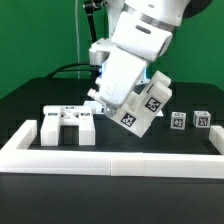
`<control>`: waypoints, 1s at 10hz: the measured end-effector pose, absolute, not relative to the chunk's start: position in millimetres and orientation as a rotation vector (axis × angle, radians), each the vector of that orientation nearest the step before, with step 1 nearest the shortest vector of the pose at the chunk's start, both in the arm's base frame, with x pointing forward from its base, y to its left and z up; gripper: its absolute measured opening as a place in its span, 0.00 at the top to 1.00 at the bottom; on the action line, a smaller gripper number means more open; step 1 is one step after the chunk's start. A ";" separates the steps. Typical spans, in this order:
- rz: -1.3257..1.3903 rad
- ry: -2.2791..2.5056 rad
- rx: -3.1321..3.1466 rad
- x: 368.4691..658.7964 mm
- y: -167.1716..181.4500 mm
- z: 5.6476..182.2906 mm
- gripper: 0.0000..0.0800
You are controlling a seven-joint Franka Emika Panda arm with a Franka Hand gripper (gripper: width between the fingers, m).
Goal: Assemble chair
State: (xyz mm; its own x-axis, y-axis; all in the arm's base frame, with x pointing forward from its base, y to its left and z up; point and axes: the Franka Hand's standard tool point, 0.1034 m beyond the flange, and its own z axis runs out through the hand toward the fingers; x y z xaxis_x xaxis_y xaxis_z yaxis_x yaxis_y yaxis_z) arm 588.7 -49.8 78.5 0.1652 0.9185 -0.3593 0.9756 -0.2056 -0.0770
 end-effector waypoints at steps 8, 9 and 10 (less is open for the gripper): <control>-0.752 1.895 1.976 576.3 -47.5 56.1 0.58; -0.805 1.882 1.941 572.0 -40.3 51.6 0.58; -0.842 1.883 1.894 571.5 -36.9 49.6 0.58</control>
Offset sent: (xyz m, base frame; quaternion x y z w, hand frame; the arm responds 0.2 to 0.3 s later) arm 0.0129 -0.0477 -0.0043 -0.0344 -0.1629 -0.1110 0.9798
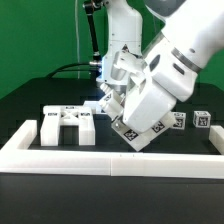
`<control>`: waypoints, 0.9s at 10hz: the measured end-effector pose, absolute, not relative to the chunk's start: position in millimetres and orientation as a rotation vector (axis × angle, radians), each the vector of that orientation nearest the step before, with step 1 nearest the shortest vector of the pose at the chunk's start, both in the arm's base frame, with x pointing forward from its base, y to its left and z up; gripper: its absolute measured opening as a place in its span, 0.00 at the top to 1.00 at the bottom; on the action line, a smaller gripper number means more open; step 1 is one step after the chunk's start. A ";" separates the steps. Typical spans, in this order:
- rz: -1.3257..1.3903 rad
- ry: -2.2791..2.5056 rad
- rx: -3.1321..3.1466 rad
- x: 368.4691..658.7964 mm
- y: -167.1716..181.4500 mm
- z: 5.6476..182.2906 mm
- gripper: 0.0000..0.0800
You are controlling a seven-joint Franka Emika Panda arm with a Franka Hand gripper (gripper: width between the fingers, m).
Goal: Assemble chair
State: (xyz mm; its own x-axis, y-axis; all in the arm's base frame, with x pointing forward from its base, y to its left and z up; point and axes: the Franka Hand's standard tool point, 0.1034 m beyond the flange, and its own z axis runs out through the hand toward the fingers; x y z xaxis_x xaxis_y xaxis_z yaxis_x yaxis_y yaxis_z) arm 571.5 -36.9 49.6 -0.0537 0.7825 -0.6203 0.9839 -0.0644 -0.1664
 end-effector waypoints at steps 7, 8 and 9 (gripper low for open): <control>-0.831 1.953 1.749 582.0 -29.7 62.3 0.58; -0.824 1.951 1.751 581.8 -29.5 67.3 0.58; -0.831 1.955 1.750 580.3 -29.3 63.7 0.58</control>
Offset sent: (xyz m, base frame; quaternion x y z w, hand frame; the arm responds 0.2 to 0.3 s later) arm 0.0074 -0.0040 0.0260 -0.0191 -0.1302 -0.0220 0.9911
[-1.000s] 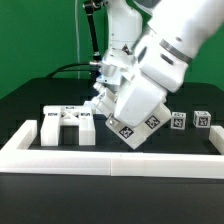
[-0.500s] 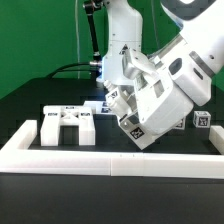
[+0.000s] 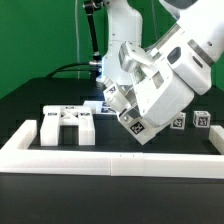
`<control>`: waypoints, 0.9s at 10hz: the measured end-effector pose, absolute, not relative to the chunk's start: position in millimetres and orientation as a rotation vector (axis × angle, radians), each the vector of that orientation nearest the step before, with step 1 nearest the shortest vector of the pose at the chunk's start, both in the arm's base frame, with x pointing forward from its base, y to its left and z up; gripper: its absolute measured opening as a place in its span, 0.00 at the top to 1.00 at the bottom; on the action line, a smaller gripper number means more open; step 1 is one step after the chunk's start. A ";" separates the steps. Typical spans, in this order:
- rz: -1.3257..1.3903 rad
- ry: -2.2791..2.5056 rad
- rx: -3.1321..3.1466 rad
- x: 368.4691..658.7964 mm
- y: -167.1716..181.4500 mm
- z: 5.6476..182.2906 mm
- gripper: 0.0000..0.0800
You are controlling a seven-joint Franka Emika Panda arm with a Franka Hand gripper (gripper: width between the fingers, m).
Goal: Assemble chair
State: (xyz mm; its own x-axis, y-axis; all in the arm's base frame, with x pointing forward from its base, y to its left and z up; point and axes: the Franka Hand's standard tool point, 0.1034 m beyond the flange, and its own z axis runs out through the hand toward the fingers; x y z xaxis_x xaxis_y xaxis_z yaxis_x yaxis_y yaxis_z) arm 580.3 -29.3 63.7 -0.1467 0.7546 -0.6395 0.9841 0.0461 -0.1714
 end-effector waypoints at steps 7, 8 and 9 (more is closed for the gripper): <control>-0.672 2.006 1.728 590.2 -36.4 81.6 0.58; -0.671 2.005 1.727 590.5 -36.1 81.8 0.58; -0.674 2.007 1.726 589.7 -36.0 79.9 0.58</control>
Offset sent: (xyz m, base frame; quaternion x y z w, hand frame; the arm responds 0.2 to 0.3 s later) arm 0.0075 -0.0335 0.0260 -0.0287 -0.0279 -0.0249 0.9989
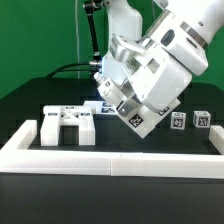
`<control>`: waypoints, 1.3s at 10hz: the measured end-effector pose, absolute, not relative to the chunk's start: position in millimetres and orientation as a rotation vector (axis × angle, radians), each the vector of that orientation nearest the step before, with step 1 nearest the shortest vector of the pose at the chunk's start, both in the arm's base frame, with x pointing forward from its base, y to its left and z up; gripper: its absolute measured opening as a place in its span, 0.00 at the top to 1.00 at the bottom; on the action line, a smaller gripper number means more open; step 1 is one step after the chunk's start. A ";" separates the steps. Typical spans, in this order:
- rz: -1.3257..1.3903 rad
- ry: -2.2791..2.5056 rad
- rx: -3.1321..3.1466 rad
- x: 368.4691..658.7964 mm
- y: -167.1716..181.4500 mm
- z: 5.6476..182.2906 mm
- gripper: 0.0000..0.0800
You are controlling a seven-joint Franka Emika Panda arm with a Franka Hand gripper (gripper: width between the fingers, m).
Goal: Assemble chair
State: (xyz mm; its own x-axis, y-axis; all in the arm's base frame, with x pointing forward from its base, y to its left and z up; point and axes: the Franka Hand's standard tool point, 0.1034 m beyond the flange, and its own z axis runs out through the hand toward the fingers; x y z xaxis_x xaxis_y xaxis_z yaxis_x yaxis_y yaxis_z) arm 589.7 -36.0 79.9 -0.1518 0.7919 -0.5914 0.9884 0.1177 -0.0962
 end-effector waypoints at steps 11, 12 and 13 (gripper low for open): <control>-0.750 1.957 1.607 585.1 -20.8 70.4 0.58; -0.732 1.967 1.606 586.9 -20.8 70.2 0.58; -0.694 1.981 1.610 588.4 -18.8 69.4 0.58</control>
Offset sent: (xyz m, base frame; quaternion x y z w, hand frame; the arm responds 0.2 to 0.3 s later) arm 0.0112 -0.0231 0.0008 -0.0230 0.0073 -0.0397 0.9989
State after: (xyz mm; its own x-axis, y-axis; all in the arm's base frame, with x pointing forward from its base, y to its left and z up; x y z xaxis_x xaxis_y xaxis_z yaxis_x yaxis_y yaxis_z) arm 588.4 -18.8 69.4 -0.1831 0.7316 -0.6567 0.9814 0.1747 -0.0790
